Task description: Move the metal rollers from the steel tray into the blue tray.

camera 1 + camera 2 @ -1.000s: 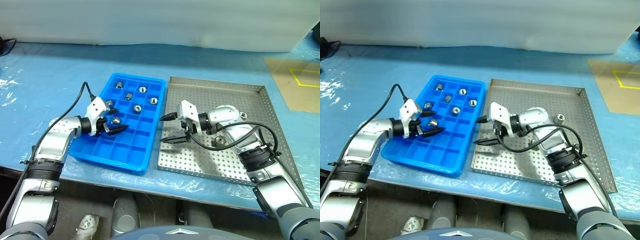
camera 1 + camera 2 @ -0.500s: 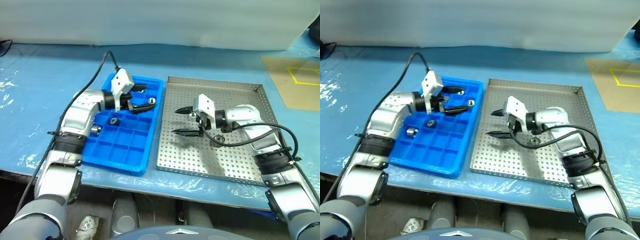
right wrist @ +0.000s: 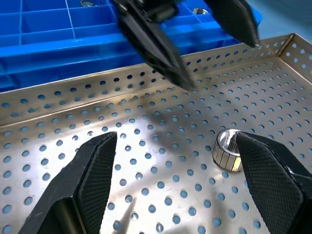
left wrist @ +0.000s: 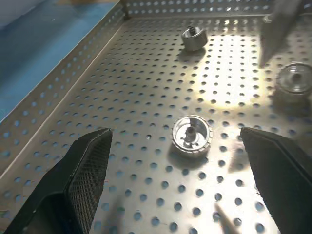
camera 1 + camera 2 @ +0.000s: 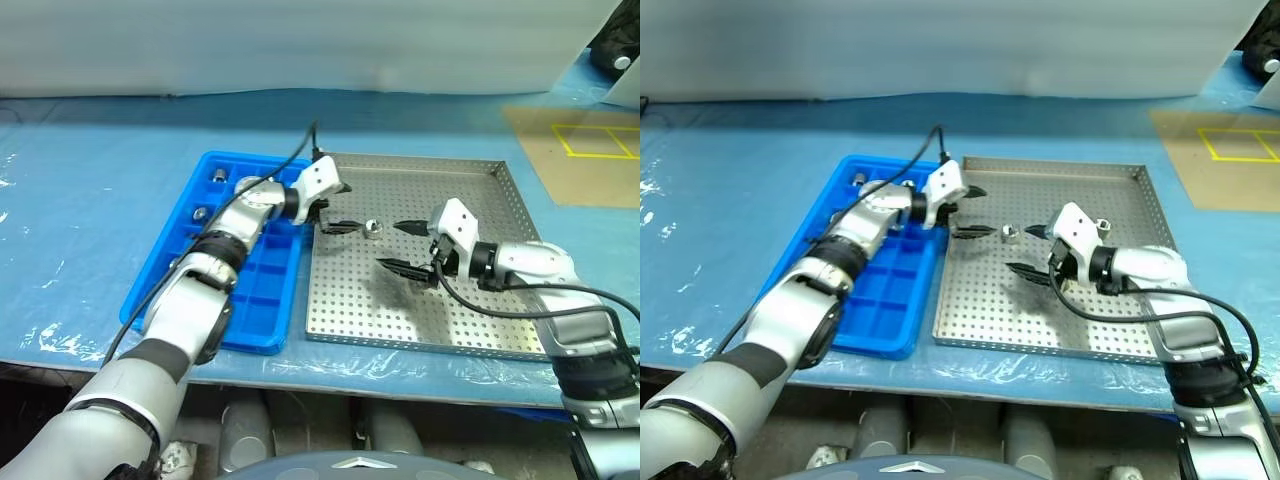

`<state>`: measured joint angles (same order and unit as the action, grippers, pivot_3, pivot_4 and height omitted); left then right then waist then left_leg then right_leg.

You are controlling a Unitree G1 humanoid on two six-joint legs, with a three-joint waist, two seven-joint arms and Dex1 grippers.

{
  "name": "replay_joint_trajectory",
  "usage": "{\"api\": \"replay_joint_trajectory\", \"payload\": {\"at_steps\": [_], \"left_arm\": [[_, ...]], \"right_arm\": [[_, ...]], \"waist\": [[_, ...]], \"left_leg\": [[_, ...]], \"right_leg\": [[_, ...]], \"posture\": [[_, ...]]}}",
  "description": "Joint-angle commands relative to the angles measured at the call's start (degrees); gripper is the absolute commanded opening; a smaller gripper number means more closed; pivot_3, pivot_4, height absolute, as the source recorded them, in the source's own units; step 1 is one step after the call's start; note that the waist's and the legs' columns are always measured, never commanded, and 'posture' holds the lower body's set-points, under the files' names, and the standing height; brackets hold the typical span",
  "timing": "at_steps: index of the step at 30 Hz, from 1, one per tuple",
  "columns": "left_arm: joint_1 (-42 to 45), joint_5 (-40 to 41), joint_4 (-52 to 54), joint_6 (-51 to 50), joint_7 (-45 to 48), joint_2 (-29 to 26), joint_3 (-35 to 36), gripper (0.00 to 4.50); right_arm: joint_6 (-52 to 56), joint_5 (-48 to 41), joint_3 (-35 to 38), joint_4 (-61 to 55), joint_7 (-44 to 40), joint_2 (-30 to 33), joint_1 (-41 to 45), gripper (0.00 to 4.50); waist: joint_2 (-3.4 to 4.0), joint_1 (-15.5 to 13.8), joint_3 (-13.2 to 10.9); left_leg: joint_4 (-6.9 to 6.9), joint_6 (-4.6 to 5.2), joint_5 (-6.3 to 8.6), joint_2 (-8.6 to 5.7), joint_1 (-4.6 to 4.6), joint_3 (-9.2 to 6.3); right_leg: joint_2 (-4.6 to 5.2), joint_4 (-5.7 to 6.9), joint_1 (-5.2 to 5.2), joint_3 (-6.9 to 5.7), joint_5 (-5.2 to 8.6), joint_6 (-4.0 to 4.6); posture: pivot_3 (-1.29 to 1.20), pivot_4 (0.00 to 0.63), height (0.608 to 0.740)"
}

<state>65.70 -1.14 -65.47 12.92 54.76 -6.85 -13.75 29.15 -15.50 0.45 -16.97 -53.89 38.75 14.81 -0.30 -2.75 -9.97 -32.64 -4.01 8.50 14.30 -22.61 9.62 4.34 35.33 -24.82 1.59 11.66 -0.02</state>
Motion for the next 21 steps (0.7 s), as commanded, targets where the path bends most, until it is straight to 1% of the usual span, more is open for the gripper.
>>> {"api": "replay_joint_trajectory", "payload": {"at_steps": [1, 5, 10, 13, 16, 21], "left_arm": [[4.0, -3.7, -6.1, 3.5, -4.8, 2.9, -0.3, 4.44], [5.4, -5.6, -9.5, 2.1, -5.4, 5.3, 0.3, 4.44], [4.5, -8.1, -10.9, -0.3, -4.4, 5.3, 0.2, 4.44], [3.7, -10.5, -11.3, -0.7, -7.0, 5.0, -0.6, 4.44], [4.1, -11.9, -11.7, -2.8, -11.7, 5.4, 0.1, 4.44], [3.6, -12.3, -12.0, -4.9, -12.2, 6.7, 0.9, 4.44]], "right_arm": [[2.6, -1.9, 3.3, -6.6, 3.0, 0.8, -2.8, 3.99], [5.0, -2.9, 5.0, -10.9, 5.7, 0.9, -6.1, 3.99], [6.2, -3.7, 6.7, -13.9, 8.0, 1.3, -9.7, 3.99], [6.2, -3.9, 6.9, -14.1, 8.9, 1.2, -10.3, 3.99], [5.9, -3.8, 6.8, -13.7, 9.5, 1.3, -10.4, 3.99], [5.5, -3.6, 6.4, -13.3, 9.9, 1.5, -10.0, 3.99]], "waist": [[-0.01, 0.6, 0.0], [0.0, 2.0, 0.0], [-0.01, 3.6, 0.0], [-0.01, 3.9, 0.0], [-0.01, 4.0, 0.0], [-0.01, 4.0, 0.0]], "left_leg": [[0.0, 0.06, 0.04, -0.03, 0.01, 0.01], [-0.01, 0.35, 0.21, -0.1, 0.05, 0.14], [-0.01, 0.56, 0.33, -0.19, 0.12, 0.26], [-0.03, 0.64, 0.38, -0.3, 0.17, 0.36], [-0.09, 0.72, 0.43, -0.36, 0.12, 0.38], [-0.13, 0.86, 0.51, -0.46, -0.01, 0.38]], "right_leg": [[0.02, -0.08, 0.05, 0.01, -0.02, -0.04], [0.08, -0.38, 0.16, 0.04, -0.12, -0.21], [0.14, -0.51, 0.19, 0.04, -0.15, -0.26], [0.23, -0.55, 0.19, 0.03, -0.16, -0.28], [0.3, -0.58, 0.19, 0.03, -0.16, -0.29], [0.4, -0.66, 0.18, 0.02, -0.16, -0.29]], "posture": [[-0.45, 0.15, 0.74], [-0.5, 0.15, 0.74], [-0.53, 0.15, 0.74], [-0.54, 0.15, 0.74], [-0.54, 0.15, 0.74], [-0.54, 0.15, 0.74]]}}
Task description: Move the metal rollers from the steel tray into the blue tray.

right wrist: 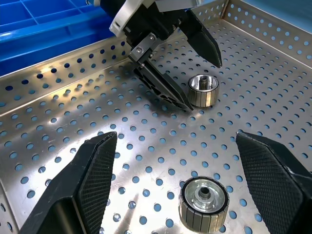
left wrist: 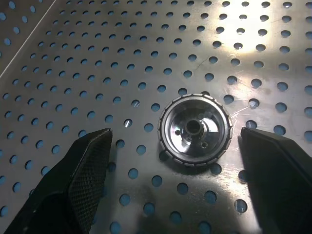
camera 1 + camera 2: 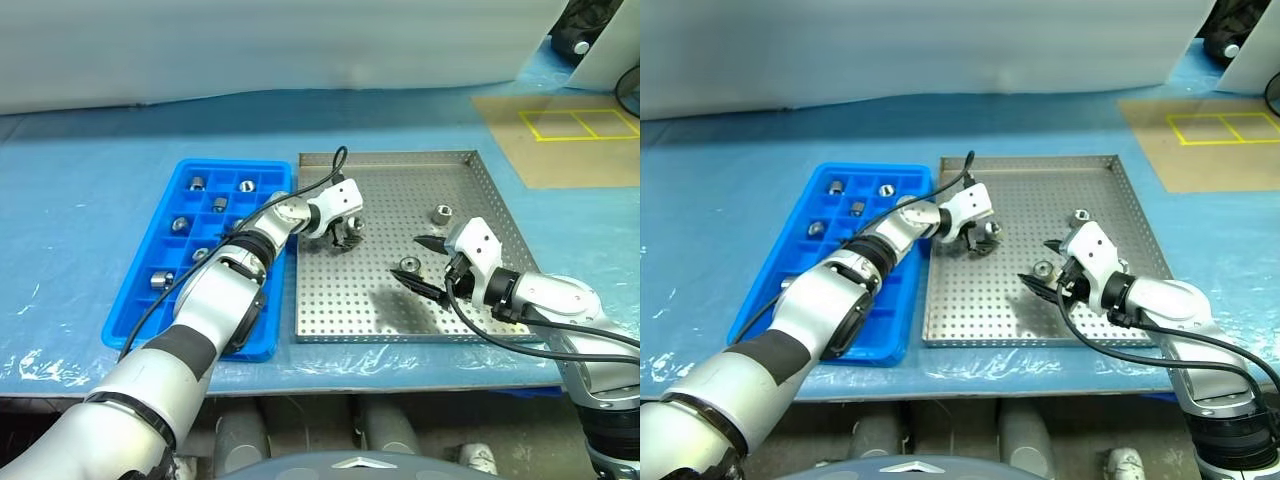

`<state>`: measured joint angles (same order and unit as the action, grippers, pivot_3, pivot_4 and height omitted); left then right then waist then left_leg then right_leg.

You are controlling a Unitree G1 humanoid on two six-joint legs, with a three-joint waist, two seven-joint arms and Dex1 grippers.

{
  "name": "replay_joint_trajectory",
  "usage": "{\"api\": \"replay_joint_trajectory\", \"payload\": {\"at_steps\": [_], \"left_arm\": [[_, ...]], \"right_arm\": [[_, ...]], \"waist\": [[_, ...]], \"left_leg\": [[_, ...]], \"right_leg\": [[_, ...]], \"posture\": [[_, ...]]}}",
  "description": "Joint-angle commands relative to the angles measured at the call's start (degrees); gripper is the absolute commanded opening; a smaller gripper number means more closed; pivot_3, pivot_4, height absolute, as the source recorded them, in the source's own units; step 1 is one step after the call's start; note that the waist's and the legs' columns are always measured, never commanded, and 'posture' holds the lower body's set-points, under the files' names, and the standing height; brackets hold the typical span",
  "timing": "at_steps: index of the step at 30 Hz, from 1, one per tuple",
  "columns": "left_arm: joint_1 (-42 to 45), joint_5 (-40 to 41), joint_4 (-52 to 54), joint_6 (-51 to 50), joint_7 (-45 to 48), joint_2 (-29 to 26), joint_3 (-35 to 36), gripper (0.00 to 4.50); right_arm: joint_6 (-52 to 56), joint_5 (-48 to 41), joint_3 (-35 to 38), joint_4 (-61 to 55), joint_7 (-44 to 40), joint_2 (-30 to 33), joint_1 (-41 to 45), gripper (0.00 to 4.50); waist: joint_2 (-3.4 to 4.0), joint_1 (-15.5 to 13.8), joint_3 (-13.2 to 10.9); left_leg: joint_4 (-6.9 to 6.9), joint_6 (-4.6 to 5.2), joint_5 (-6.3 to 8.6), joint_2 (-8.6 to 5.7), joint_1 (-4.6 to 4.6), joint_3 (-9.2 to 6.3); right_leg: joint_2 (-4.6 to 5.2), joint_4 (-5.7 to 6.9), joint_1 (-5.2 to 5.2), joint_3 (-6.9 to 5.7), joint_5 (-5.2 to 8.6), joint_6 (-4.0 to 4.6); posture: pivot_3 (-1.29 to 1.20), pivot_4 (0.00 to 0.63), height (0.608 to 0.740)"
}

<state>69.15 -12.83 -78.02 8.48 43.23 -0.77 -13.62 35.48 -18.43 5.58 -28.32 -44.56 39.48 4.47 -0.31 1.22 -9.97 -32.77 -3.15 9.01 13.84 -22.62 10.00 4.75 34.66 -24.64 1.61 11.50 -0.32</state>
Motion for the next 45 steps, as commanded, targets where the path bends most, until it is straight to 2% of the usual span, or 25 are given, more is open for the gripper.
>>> {"api": "replay_joint_trajectory", "payload": {"at_steps": [1, 9, 13, 15, 22, 25, 32, 36, 45], "left_arm": [[0.0, -0.6, 0.5, -0.9, -1.2, 0.9, 0.9, 4.44], [-1.9, -0.9, 0.3, -2.1, -3.0, 1.9, 2.4, 4.44], [-2.7, -0.5, 0.4, -1.9, 0.0, 2.1, 3.4, 3.24], [-2.6, -1.4, 0.4, -2.4, -1.5, 2.2, 3.0, 2.56], [-2.4, -2.2, 0.4, -2.3, -5.1, 2.4, 3.0, 2.56], [-2.7, -2.1, 0.3, -2.5, -4.9, 2.2, 3.1, 2.56], [-3.2, -2.1, 0.3, -2.5, -5.5, 1.9, 3.2, 2.56], [-3.0, -2.3, 0.1, -3.5, -9.1, 1.6, 3.5, 2.56], [-2.8, -1.7, 0.0, -4.7, -12.7, 2.7, 4.8, 2.56]], "right_arm": [[-0.9, -0.6, 1.2, -1.9, 0.7, 0.7, 0.4, 3.99], [-1.4, -0.4, 0.4, -2.4, 1.8, 0.4, -0.3, 3.99], [-1.5, -0.4, 0.2, -2.5, 2.1, 0.4, -0.3, 3.99], [-1.3, -0.8, 0.2, -2.6, 2.0, 0.4, -0.3, 3.99], [0.8, -3.4, 1.4, -3.4, 3.0, -0.6, 1.3, 3.99], [1.5, -1.4, 1.1, -1.6, 4.8, 0.2, 1.2, 3.99], [5.1, -5.9, 1.7, -3.6, 4.4, 0.0, -0.4, 3.99], [7.2, -9.0, 3.6, -3.6, 6.2, -1.9, 0.4, 3.99], [6.3, -8.0, 2.5, -4.5, 7.8, -1.8, -0.3, 3.99]], "waist": [[0.0, 0.0, 0.0], [-0.01, 0.1, 0.0], [-0.02, 0.2, 0.0], [-0.02, 0.3, 0.0], [-0.02, 0.7, 0.0], [-0.02, 1.1, 0.0], [-0.02, 1.2, 0.0], [-0.03, 1.2, 0.0], [-0.05, 1.4, 0.0]], "left_leg": [[0.0, 0.02, 0.01, -0.01, -0.02, 0.0], [-0.08, 0.11, 0.06, -0.2, -0.01, 0.04], [-0.2, 0.21, 0.13, -0.24, -0.02, 0.04], [-0.22, 0.24, 0.14, -0.26, -0.03, 0.04], [-0.23, 0.28, 0.17, -0.32, -0.06, 0.04], [-0.24, 0.29, 0.18, -0.33, -0.08, 0.04], [-0.23, 0.38, 0.24, -0.35, -0.15, 0.04], [-0.23, 0.38, 0.24, -0.38, -0.15, 0.04], [-0.28, 0.37, 0.23, -0.47, -0.16, 0.03]], "right_leg": [[0.01, -0.01, 0.0, 0.0, 0.0, 0.0], [0.29, -0.02, 0.03, -0.05, 0.01, -0.02], [0.35, -0.03, 0.07, -0.06, 0.02, -0.04], [0.37, -0.03, 0.08, -0.05, 0.03, -0.06], [0.44, -0.06, 0.08, -0.06, 0.1, -0.19], [0.45, -0.07, 0.07, -0.07, 0.18, -0.33], [0.48, -0.16, 0.06, -0.08, 0.13, -0.25], [0.49, -0.17, 0.06, -0.07, 0.27, -0.49], [0.51, -0.25, -0.02, 0.01, 0.29, -0.74]], "posture": [[-0.54, 0.15, 0.74], [-0.55, 0.15, 0.74], [-0.55, 0.15, 0.74], [-0.55, 0.15, 0.74], [-0.55, 0.15, 0.74], [-0.55, 0.15, 0.74], [-0.54, 0.15, 0.74], [-0.54, 0.15, 0.74], [-0.55, 0.15, 0.74]]}}
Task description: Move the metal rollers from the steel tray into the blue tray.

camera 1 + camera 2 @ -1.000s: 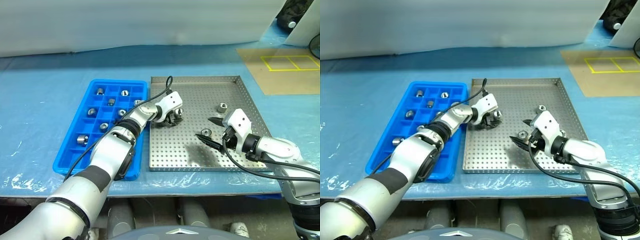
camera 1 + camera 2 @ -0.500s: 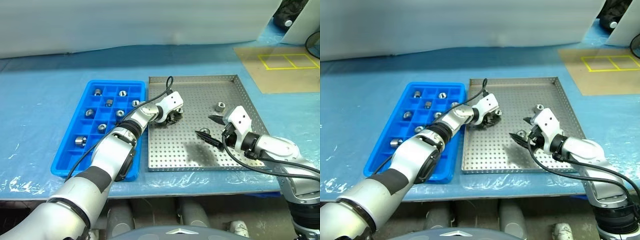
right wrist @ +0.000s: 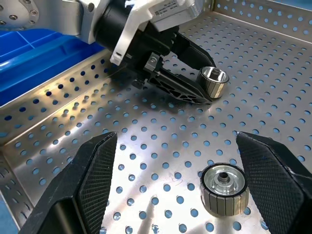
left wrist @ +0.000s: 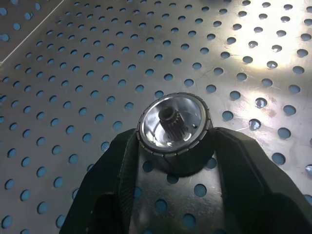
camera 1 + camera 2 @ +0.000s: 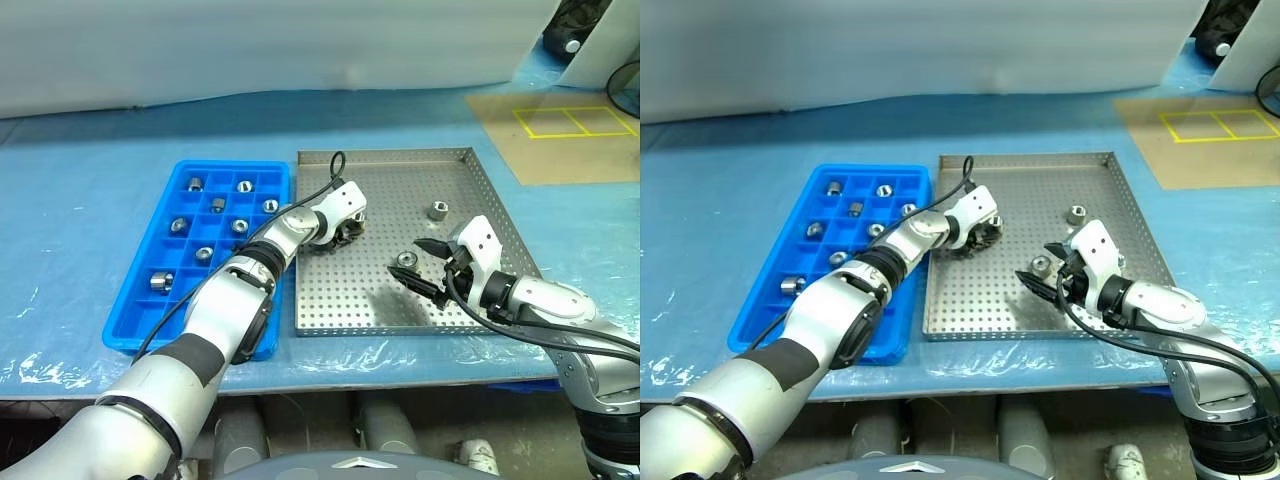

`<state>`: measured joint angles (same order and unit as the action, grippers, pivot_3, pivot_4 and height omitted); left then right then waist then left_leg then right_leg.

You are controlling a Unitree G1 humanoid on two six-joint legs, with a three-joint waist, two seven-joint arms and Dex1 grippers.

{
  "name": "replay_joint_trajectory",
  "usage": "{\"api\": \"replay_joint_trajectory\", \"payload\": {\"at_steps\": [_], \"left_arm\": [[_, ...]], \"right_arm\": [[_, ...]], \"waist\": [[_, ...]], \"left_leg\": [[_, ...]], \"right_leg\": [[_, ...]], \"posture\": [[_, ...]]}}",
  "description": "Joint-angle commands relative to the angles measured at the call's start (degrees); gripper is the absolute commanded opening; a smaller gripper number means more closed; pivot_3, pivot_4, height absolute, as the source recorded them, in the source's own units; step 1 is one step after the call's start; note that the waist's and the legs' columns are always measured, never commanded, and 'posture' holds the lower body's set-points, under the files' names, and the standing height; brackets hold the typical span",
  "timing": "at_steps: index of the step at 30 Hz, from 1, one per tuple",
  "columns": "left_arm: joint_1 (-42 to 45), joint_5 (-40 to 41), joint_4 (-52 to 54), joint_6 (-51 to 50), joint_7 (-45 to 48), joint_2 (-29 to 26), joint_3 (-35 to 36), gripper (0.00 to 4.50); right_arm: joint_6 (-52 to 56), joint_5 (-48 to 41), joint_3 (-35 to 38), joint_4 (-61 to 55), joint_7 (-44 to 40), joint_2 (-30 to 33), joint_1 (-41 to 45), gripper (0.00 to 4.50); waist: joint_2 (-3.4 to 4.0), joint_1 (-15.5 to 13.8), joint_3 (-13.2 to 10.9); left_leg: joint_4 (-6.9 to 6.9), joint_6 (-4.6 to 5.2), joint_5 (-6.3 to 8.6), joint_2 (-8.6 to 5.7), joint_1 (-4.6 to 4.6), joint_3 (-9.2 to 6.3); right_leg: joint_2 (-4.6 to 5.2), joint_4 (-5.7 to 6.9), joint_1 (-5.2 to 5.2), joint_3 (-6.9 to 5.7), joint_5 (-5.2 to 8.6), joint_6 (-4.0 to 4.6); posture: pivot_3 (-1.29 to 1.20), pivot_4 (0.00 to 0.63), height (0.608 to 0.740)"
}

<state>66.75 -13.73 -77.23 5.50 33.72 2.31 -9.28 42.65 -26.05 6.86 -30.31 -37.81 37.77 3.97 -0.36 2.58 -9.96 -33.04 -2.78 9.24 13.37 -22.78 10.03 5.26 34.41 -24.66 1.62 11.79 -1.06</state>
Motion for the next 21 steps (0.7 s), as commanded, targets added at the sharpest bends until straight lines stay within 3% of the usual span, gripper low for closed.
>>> {"api": "replay_joint_trajectory", "payload": {"at_steps": [1, 10, 21], "left_arm": [[-0.4, -0.7, -0.8, -1.8, -3.2, -0.3, 0.7, 2.56], [0.1, 0.3, -0.7, -2.9, -4.7, -0.1, 2.9, 2.56], [1.0, 2.6, -0.3, -6.6, 8.3, -1.6, 5.6, 2.56]], "right_arm": [[-0.8, -0.5, 1.3, -2.4, 1.3, -0.1, 0.3, 3.99], [-0.3, -2.1, 2.2, -2.9, 2.0, 0.2, 0.4, 3.99], [-1.2, -1.3, 0.6, -2.1, 1.7, 0.4, 1.0, 3.99]], "waist": [[0.0, 0.0, 0.0], [0.02, 0.1, 0.0], [0.03, 1.1, 0.0]], "left_leg": [[0.0, 0.0, 0.0, -0.01, -0.03, 0.0], [0.02, 0.17, 0.09, -0.13, -0.43, -0.02], [0.4, 0.28, 0.16, -0.13, -0.46, -0.01]], "right_leg": [[0.0, -0.03, -0.02, 0.01, -0.01, -0.03], [0.08, -0.71, -0.05, 0.06, -0.31, -0.21], [0.06, -0.84, -0.17, 0.0, -0.54, 0.12]], "posture": [[-0.55, 0.15, 0.74], [-0.55, 0.15, 0.74], [-0.53, 0.15, 0.74]]}}
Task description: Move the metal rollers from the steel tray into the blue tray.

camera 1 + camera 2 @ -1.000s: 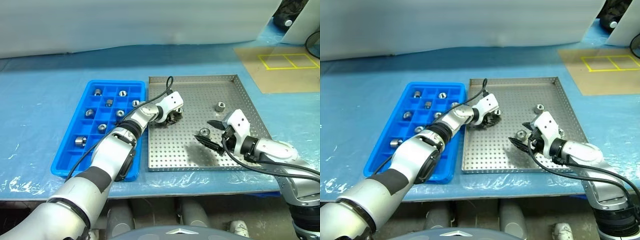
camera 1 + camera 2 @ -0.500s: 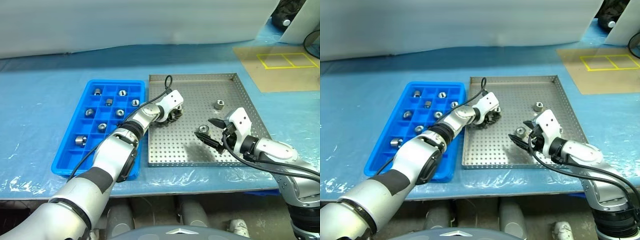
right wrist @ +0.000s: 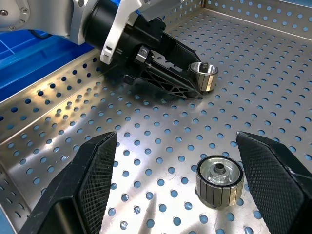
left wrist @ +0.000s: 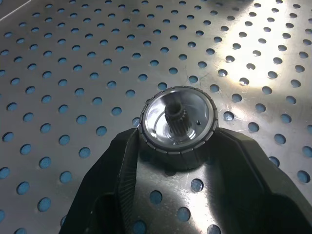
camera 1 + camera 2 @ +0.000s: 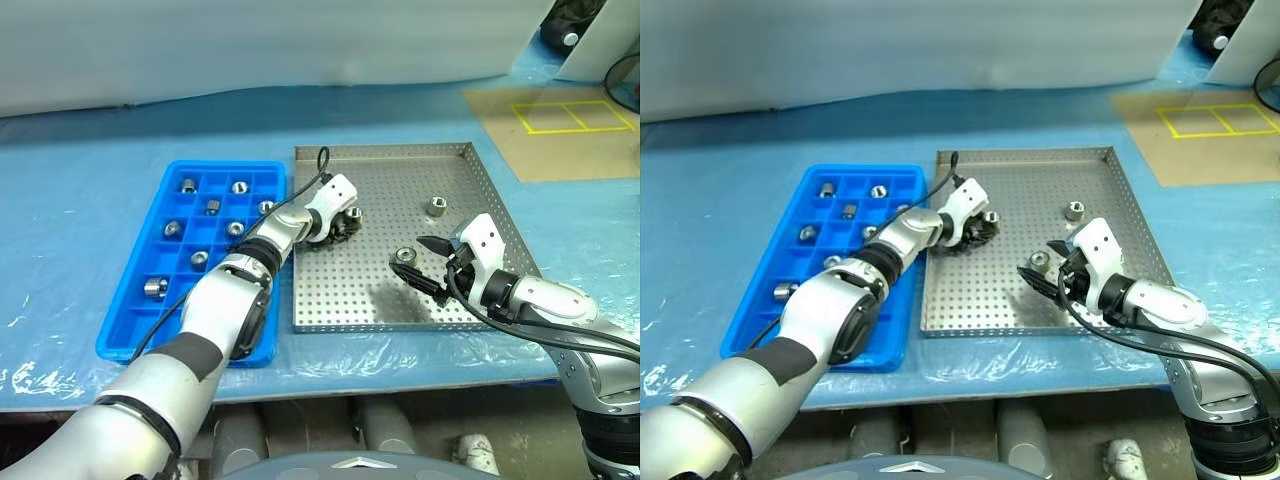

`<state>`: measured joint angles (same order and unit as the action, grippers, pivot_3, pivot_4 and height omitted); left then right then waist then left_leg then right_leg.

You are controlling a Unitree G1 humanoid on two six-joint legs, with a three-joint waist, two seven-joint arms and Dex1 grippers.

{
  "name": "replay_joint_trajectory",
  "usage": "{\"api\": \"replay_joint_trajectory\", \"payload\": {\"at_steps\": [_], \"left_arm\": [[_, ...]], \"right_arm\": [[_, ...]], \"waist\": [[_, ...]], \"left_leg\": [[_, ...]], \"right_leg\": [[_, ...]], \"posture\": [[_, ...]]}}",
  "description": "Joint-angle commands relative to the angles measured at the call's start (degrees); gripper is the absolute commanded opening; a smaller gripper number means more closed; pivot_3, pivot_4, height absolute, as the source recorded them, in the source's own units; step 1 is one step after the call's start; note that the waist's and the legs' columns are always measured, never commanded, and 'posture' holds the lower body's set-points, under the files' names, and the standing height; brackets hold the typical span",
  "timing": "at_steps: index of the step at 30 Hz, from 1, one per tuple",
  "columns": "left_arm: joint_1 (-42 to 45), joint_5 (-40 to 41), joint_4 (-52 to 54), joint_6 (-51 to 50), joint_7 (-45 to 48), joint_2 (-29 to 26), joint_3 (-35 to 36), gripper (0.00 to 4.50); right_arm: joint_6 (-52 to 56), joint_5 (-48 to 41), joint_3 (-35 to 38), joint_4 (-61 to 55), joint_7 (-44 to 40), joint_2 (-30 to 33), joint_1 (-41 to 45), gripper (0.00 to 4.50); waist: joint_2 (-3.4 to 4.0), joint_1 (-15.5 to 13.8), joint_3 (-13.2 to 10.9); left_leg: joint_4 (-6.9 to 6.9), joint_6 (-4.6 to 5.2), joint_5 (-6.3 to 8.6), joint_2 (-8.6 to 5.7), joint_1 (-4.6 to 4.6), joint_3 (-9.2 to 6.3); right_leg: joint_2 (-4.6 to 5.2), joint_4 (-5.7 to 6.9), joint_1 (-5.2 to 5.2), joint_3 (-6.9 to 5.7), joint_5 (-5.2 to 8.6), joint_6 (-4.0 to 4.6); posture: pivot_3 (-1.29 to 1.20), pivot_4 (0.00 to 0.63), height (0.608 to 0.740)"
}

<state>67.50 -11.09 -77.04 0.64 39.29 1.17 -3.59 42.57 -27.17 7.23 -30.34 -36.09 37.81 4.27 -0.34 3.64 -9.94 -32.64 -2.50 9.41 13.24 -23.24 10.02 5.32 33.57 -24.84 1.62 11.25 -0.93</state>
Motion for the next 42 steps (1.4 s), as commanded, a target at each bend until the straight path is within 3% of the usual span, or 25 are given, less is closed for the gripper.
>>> {"api": "replay_joint_trajectory", "payload": {"at_steps": [1, 8, 15, 24, 37, 41, 42], "left_arm": [[0.2, 0.2, -0.4, -1.7, 4.3, -0.6, 0.0, 2.56], [0.5, 1.0, 0.0, -2.6, 10.2, -1.1, 0.7, 2.56], [2.2, 4.6, 0.3, -2.4, 8.5, -1.4, 4.9, 2.56], [1.6, 0.1, -0.3, 1.6, -2.7, -0.3, 2.1, 2.56], [1.6, 1.4, -0.5, 2.2, -3.0, 1.2, 3.7, 2.56], [1.4, 1.3, -0.5, 1.7, -2.5, 0.7, 3.8, 1.71], [1.3, 1.3, -0.5, 1.2, -2.3, 0.7, 3.8, 1.7]], "right_arm": [[-1.3, -0.1, 0.0, -2.0, -0.1, 0.4, 0.7, 3.99], [-1.8, 0.2, -0.8, -2.1, 0.0, 0.4, 0.2, 3.99], [-2.0, 0.3, -0.8, -1.8, -0.2, 0.5, 0.2, 3.99], [-2.4, 1.1, -1.9, -1.8, -0.1, 0.5, 0.1, 3.99], [-2.5, 1.8, -2.0, -3.2, 0.1, 0.8, -2.0, 3.99], [-3.0, 2.3, -2.5, -2.6, 0.1, 0.8, -1.8, 3.99], [-3.1, 2.3, -2.7, -2.6, 0.0, 0.7, -1.8, 3.99]], "waist": [[0.0, 0.0, 0.0], [0.0, -0.1, 0.0], [0.0, 0.0, 0.0], [0.0, 0.0, 0.0], [0.0, 0.0, 0.0], [0.0, 0.0, 0.0], [0.0, 0.0, 0.0]], "left_leg": [[0.04, 0.01, 0.0, 0.0, 0.0, 0.0], [0.14, 0.02, 0.0, -0.05, 0.02, 0.03], [0.11, 0.02, 0.0, -0.05, 0.03, 0.03], [0.08, 0.04, 0.0, -0.05, 0.02, 0.03], [0.01, 0.14, -0.03, -0.06, 0.01, 0.03], [0.01, 0.14, -0.03, -0.06, 0.01, 0.03], [0.01, 0.15, -0.03, -0.06, 0.01, 0.03]], "right_leg": [[0.0, -0.03, 0.0, -0.01, 0.0, 0.0], [0.03, -0.1, 0.01, 0.02, 0.01, 0.0], [0.03, -0.08, 0.03, 0.03, 0.01, 0.01], [0.02, -0.05, 0.03, 0.03, 0.0, 0.01], [0.03, -0.03, 0.04, 0.05, 0.0, 0.01], [0.03, -0.03, 0.04, 0.05, 0.0, 0.01], [0.03, -0.03, 0.04, 0.05, 0.0, 0.01]], "posture": [[-0.53, 0.15, 0.74], [-0.53, 0.15, 0.74], [-0.53, 0.15, 0.74], [-0.54, 0.15, 0.74], [-0.56, 0.15, 0.74], [-0.55, 0.15, 0.74], [-0.55, 0.15, 0.74]]}}
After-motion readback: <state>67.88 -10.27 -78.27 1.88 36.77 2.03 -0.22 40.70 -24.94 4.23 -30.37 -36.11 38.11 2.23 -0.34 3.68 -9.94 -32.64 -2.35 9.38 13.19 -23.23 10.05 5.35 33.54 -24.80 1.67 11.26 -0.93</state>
